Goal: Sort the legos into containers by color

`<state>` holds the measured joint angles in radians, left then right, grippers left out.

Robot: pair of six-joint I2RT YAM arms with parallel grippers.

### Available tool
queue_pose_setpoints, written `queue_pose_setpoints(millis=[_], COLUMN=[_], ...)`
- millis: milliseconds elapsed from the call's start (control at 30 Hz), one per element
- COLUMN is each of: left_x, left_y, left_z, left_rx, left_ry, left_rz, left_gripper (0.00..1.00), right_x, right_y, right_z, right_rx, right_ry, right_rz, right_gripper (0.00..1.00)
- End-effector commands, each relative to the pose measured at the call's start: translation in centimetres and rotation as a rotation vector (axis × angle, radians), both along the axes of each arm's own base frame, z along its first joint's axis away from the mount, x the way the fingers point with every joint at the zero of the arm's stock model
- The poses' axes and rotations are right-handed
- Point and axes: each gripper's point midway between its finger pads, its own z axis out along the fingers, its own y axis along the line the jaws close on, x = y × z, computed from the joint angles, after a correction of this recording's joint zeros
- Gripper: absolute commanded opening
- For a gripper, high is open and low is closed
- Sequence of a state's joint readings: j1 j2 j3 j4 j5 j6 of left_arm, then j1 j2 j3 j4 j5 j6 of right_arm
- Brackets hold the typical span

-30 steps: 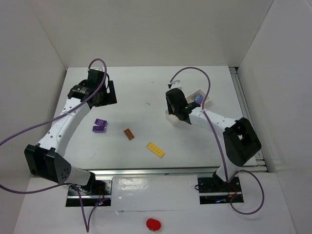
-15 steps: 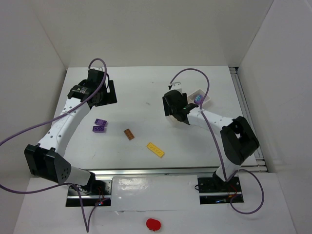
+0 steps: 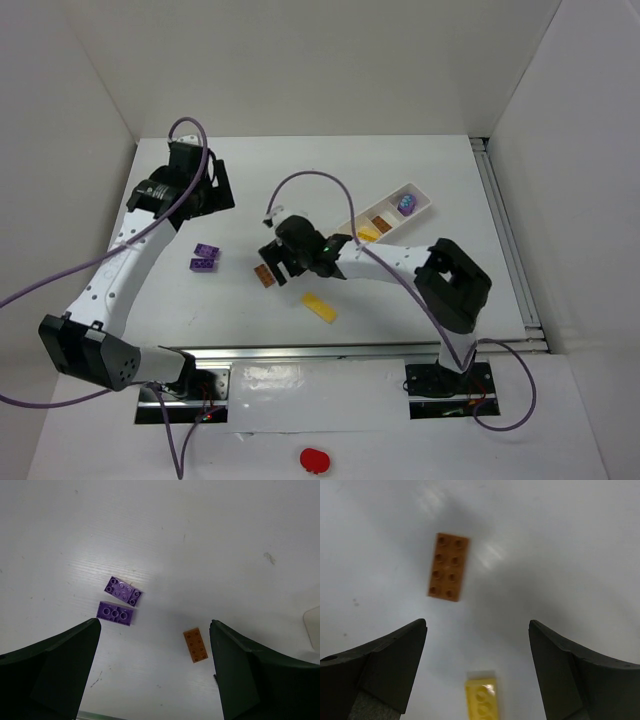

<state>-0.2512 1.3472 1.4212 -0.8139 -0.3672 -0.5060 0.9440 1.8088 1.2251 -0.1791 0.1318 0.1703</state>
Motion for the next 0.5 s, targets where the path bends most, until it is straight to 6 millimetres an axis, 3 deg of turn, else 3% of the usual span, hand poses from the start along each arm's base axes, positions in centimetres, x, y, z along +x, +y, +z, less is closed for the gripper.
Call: queue_pose_setpoints(millis=[0, 167, 333, 467], left_x=[0.0, -0.2, -0.1, 0.0], left_y=[0.6, 1.1, 1.0, 1.3], left_z=[2.0, 2.2, 2.7, 3.0], left_rx=[-0.018, -0.018, -0.029, -0.031], left_ry=[-0.074, -0.078, -0.090, -0.099], left_rz=[0.040, 0.062, 0.069, 0.078], left_gripper=[1.00, 1.00, 1.00, 1.00], right_x=[-2.5, -2.7, -1.7, -1.0], right_y=[4.5, 7.2, 7.9, 7.9], right_z=[-0.6, -2.6, -5.8, -6.0], right_rx=[0.041, 0.025, -0.041, -0.048], right_ry=[0.025, -0.002, -0.038, -0.054], right_rz=[0.144, 0.129, 0.056, 0.020], right_gripper=[0.90, 0.86, 0.74, 0.61])
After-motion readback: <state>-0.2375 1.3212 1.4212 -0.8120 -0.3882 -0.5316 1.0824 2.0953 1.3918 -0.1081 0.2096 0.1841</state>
